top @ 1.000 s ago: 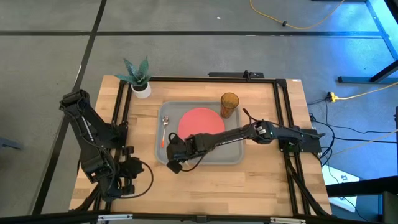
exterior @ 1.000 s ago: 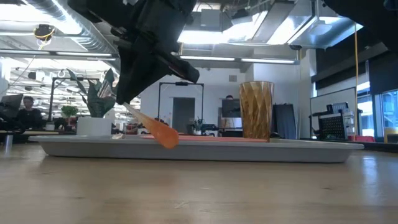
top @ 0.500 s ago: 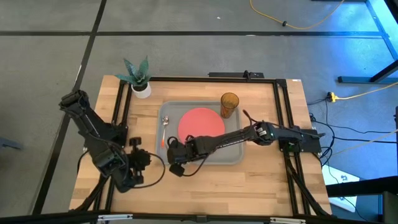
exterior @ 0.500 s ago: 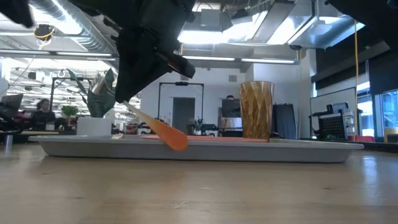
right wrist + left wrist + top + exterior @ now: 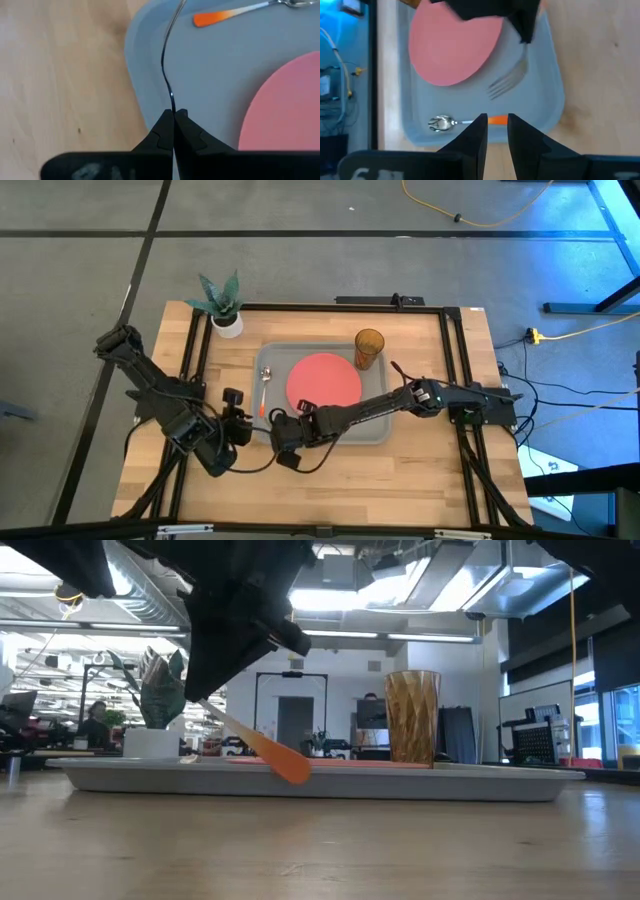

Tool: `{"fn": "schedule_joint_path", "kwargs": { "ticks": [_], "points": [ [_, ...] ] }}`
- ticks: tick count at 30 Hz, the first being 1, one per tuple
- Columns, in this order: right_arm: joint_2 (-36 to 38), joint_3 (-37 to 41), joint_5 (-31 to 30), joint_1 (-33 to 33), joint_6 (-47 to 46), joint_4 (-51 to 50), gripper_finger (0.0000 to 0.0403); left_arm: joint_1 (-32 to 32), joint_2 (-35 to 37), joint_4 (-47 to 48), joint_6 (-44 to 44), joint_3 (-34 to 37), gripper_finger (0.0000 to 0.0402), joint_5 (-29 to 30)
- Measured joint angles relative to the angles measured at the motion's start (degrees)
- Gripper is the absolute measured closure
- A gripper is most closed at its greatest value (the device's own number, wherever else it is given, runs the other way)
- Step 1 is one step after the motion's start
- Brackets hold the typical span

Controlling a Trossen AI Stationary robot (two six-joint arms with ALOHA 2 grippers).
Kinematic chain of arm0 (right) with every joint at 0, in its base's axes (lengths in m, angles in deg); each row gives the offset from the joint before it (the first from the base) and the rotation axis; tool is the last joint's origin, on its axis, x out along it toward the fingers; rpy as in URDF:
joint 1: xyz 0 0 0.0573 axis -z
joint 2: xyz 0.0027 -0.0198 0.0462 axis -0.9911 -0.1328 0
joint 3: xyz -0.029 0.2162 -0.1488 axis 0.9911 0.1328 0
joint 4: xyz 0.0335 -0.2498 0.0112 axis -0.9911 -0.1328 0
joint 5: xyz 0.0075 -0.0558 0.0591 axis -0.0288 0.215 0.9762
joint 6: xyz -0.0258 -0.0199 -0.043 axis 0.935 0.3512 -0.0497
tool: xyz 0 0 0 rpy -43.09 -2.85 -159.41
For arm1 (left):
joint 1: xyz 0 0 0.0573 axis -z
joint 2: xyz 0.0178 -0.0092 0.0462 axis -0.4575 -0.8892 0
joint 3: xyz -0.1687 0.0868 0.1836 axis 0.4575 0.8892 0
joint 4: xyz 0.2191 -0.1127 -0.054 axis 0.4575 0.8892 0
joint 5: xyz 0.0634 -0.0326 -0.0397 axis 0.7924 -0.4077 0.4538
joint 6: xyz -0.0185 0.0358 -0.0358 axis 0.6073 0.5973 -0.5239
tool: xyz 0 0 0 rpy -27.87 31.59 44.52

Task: Pick and place plate/cup/fork/spoon on tray
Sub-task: Put the fork beside the orange spoon on the gray tray

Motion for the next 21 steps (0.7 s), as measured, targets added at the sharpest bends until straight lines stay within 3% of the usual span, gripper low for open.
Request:
{"fn": "schedule_joint_path", "kwargs": {
  "ticks": [6, 11, 21],
  "points": [
    [0.15, -1.79, 5.87, 4.68, -3.12, 2.14, 0.0403, -0.12, 0.00, 0.24, -0.02, 0.02, 0.0335, -0.37],
    [0.17, -3.94, 6.76, 9.05, -6.18, 3.26, 0.0403, -0.10, 0.00, 0.25, -1.20, 0.02, 0.0335, -0.48],
    [-0.42, -3.80, 7.60, 13.48, -12.39, 12.86, 0.0403, 2.39, 0.00, 2.82, -5.78, 0.02, 0.0335, -8.42]
  ]
}}
